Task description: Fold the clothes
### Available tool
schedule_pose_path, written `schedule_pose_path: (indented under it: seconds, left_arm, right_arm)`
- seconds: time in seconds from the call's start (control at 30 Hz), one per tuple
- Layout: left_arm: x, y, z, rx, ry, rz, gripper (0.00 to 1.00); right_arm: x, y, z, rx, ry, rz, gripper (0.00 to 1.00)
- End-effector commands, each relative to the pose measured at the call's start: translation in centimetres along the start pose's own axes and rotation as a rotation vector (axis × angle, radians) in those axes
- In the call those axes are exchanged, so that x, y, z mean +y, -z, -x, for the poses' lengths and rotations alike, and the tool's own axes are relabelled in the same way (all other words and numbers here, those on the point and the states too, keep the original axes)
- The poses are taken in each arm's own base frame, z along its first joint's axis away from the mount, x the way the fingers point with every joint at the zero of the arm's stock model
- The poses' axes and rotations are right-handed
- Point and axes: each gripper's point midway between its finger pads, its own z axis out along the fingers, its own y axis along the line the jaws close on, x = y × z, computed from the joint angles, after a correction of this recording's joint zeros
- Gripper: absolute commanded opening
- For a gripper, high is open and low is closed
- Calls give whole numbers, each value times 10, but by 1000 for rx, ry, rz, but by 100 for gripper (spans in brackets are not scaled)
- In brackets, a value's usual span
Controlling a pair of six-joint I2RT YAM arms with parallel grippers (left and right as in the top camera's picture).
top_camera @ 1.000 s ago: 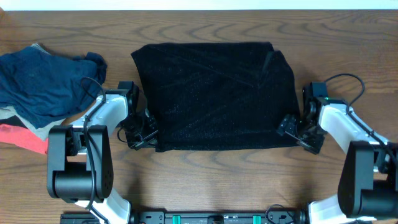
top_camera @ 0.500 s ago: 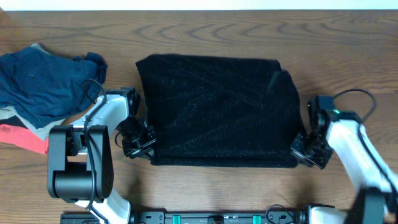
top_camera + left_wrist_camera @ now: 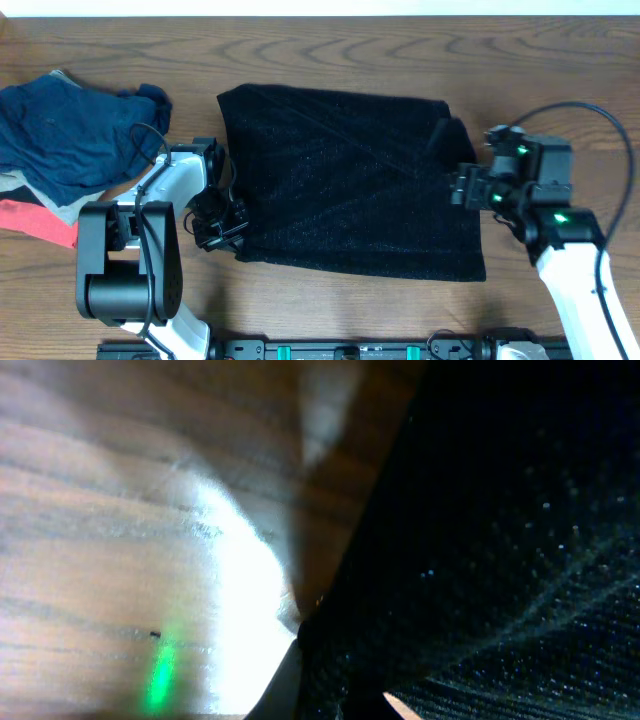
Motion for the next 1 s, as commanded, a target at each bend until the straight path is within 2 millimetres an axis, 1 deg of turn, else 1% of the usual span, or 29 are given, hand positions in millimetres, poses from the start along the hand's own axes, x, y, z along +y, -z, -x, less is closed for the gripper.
schedule_pose_path:
  seconds: [0.0,0.1,0.23,0.33,0.37,0.43,0.6,0.67,0.73,0.77,0.8,0.87,0.9,0.97]
  left_arm:
    - [0,-1,7,-26,-5,-10,6]
    - [-1,-1,10,-36,-8,-14,6]
    - [-2,-1,12,-45,-10,-18,6]
    - [-2,-1,12,-44,-10,-17,6]
    - [-2,-1,12,-44,-10,-17,6]
    - [-2,-1,12,-44,-10,-17,6]
    - [-2,-1,12,-44,-10,-17,6]
    - [-2,-1,12,-44,-10,-17,6]
    - [-2,-1,12,-44,-10,-17,6]
    - [-2,-1,12,-44,-10,-17,6]
    - [-2,-1,12,-44,-10,-17,6]
    - [-2,-1,12,-46,-11,-18,6]
    - [-2,-1,12,-46,-11,-18,6]
    - [-2,-1,12,-46,-11,-18,6]
  right_arm:
    - [25,-24,-12,65,240,93,75]
    - [27,-49,-16,95,303,65,78]
    - [31,-83,-18,103,379,62,78]
    - [23,-105,-16,97,392,14,76]
    - [21,-109,-16,95,392,8,76]
    - [19,-120,-15,89,394,6,72]
    - [14,-134,-23,110,391,5,65]
    - [14,-137,-25,117,389,8,56]
    - [14,-138,-26,119,389,7,38]
    - [14,-138,-25,117,390,7,24]
    - [14,-138,-24,110,391,8,2]
    - [15,-139,-18,86,394,8,1]
    - [17,-139,-11,61,390,10,1]
    - [19,-138,14,-29,362,-13,1]
